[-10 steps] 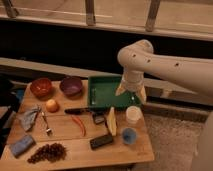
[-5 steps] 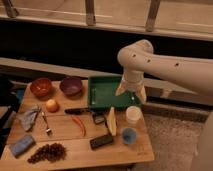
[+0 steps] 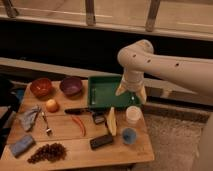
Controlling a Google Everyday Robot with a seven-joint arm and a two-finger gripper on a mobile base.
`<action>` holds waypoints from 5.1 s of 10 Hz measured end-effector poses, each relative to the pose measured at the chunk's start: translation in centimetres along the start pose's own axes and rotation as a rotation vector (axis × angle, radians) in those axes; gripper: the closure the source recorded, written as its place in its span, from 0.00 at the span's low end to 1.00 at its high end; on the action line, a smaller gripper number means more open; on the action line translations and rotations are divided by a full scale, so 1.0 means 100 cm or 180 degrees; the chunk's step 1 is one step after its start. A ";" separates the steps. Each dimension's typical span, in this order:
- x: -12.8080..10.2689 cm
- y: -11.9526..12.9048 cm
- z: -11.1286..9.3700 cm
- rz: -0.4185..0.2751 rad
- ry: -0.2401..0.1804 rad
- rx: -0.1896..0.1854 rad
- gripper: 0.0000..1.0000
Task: Place fork in red bowl
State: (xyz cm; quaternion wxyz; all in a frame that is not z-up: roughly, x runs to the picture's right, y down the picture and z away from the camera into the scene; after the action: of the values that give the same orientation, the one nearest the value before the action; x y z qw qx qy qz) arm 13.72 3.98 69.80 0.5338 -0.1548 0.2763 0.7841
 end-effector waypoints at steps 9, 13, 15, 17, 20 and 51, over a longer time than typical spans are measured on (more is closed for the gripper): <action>0.106 0.180 -0.038 -0.1470 -0.0197 -0.0390 0.20; 0.151 0.237 -0.056 -0.2299 -0.0295 -0.0404 0.20; 0.150 0.235 -0.056 -0.2297 -0.0295 -0.0390 0.20; 0.150 0.236 -0.056 -0.2300 -0.0295 -0.0382 0.20; 0.148 0.248 -0.047 -0.2425 -0.0268 -0.0314 0.20; 0.197 0.441 0.124 -0.3309 0.0606 -0.0292 0.20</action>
State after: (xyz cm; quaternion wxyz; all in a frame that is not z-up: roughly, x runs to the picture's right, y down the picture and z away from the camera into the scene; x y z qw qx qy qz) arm -33.84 13.99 80.87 0.8173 -0.3650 0.1758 0.4098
